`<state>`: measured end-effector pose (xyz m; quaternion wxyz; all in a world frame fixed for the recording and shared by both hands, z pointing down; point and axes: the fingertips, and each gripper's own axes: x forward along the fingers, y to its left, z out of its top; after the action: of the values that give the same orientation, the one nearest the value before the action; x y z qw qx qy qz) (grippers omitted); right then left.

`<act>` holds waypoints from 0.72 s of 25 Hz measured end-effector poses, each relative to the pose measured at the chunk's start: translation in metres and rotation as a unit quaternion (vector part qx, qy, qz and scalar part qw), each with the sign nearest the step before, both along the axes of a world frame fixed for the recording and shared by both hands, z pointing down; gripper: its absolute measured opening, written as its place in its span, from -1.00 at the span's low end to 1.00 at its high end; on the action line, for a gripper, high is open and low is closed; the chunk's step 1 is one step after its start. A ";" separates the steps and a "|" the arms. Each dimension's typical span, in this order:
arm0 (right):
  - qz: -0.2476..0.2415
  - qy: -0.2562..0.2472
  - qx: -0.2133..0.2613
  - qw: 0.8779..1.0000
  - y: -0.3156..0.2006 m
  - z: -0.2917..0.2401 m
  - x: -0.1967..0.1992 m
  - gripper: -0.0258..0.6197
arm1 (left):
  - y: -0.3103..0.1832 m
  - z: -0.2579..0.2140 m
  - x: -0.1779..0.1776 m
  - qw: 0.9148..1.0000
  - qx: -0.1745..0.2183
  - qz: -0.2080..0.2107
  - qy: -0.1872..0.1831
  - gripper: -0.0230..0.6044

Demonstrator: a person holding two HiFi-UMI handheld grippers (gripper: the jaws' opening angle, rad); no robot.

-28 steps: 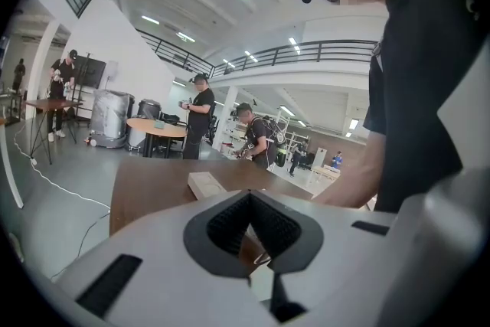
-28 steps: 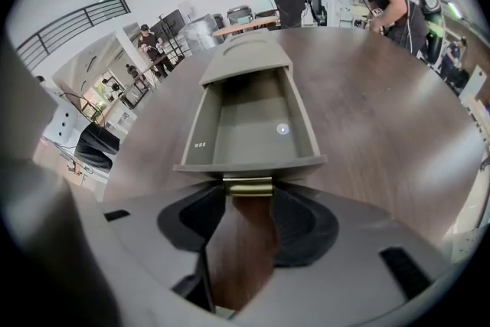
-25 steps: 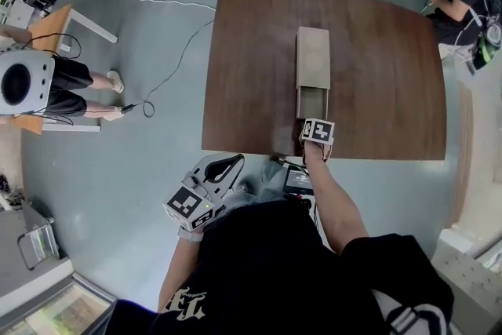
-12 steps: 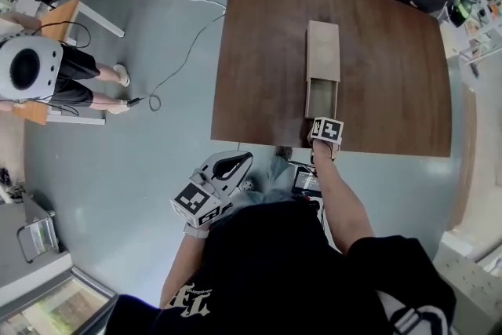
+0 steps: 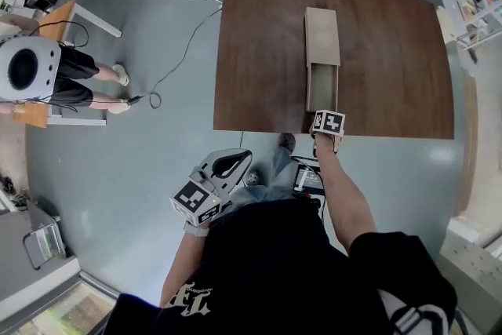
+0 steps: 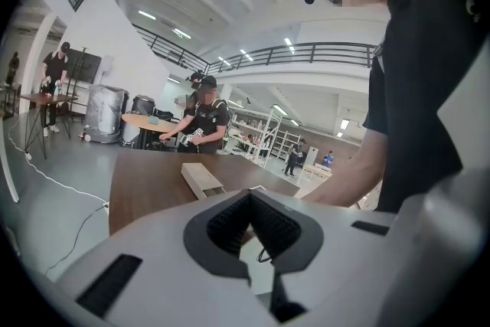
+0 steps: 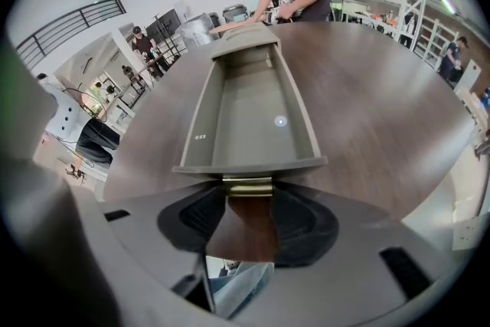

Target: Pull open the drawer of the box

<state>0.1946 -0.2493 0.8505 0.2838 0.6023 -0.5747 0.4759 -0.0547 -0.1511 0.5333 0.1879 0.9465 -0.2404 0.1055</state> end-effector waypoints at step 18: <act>-0.008 -0.021 0.000 1.000 0.029 0.001 -0.012 -0.38 | 0.024 0.005 -0.011 0.999 -0.001 0.031 -0.007 -0.91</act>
<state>0.1828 -0.2205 0.8515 0.2758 0.5876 -0.5855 0.4856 -0.0655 -0.1274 0.5382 0.1836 0.9526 -0.2119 0.1185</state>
